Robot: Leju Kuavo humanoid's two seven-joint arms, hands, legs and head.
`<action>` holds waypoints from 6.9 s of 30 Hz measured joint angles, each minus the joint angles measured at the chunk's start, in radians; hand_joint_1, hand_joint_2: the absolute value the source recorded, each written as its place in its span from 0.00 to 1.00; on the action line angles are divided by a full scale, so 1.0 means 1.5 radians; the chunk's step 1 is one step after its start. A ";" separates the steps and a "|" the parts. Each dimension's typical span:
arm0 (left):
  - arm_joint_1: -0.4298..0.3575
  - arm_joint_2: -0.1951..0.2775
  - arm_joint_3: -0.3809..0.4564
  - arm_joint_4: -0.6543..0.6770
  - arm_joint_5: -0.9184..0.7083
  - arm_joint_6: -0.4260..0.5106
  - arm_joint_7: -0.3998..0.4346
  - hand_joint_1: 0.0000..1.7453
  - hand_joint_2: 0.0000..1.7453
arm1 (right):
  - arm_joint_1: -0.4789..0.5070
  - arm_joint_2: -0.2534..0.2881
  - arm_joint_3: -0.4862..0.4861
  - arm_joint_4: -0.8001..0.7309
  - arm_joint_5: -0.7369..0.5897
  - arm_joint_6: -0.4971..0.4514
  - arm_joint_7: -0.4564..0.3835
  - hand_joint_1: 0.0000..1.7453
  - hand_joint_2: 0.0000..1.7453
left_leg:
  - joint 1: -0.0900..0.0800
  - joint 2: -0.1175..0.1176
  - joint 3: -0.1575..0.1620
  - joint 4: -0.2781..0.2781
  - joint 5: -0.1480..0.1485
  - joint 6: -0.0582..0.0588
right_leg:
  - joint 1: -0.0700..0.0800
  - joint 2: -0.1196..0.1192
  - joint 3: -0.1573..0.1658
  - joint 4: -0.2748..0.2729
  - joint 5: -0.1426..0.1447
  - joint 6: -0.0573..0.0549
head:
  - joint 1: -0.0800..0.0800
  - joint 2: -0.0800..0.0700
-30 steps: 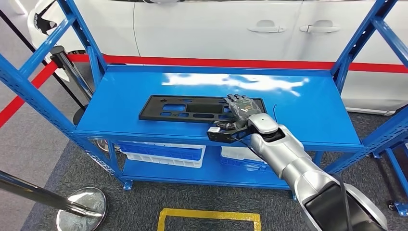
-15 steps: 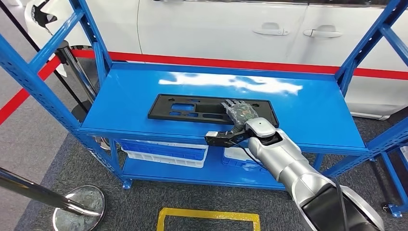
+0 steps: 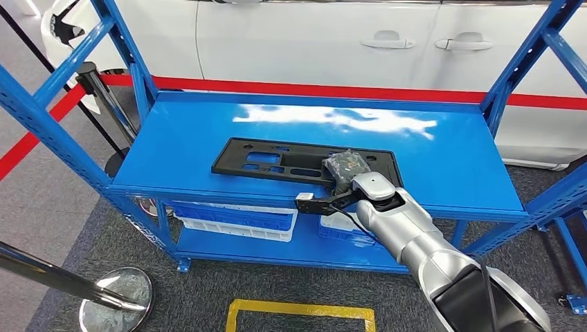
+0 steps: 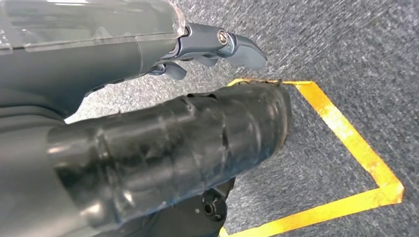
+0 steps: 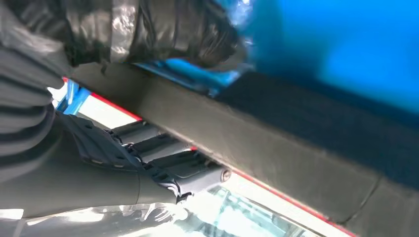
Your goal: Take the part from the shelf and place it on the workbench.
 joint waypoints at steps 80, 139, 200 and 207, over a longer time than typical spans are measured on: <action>0.001 0.009 0.012 0.000 -0.016 -0.022 -0.031 0.00 1.00 | -0.147 -0.089 0.052 -0.443 -0.022 0.098 0.057 1.00 1.00 | 0.015 0.007 -0.012 -0.017 0.029 0.007 | -0.016 -0.006 -0.019 0.090 -0.047 0.027 | 0.001 0.000; -0.003 0.015 0.016 0.000 -0.017 -0.030 -0.039 0.00 1.00 | -0.159 -0.084 0.094 -0.407 -0.036 0.081 0.055 1.00 1.00 | -0.004 0.011 -0.013 -0.010 0.018 0.019 | 0.004 -0.008 -0.099 0.176 -0.063 0.005 | 0.002 0.000; -0.005 0.003 0.021 0.000 -0.026 -0.012 -0.018 0.00 1.00 | -0.171 -0.045 0.123 -0.319 -0.050 0.070 0.042 1.00 1.00 | 0.007 0.010 -0.018 -0.011 0.025 0.003 | -0.001 -0.010 -0.079 0.176 -0.084 0.003 | 0.004 0.000; -0.004 -0.002 0.022 0.000 -0.026 -0.011 -0.018 0.00 1.00 | -0.173 -0.044 0.124 -0.316 -0.050 0.068 0.041 1.00 1.00 | 0.007 0.010 -0.054 -0.014 0.070 -0.013 | 0.014 -0.009 0.063 -0.011 -0.045 -0.020 | 0.004 0.000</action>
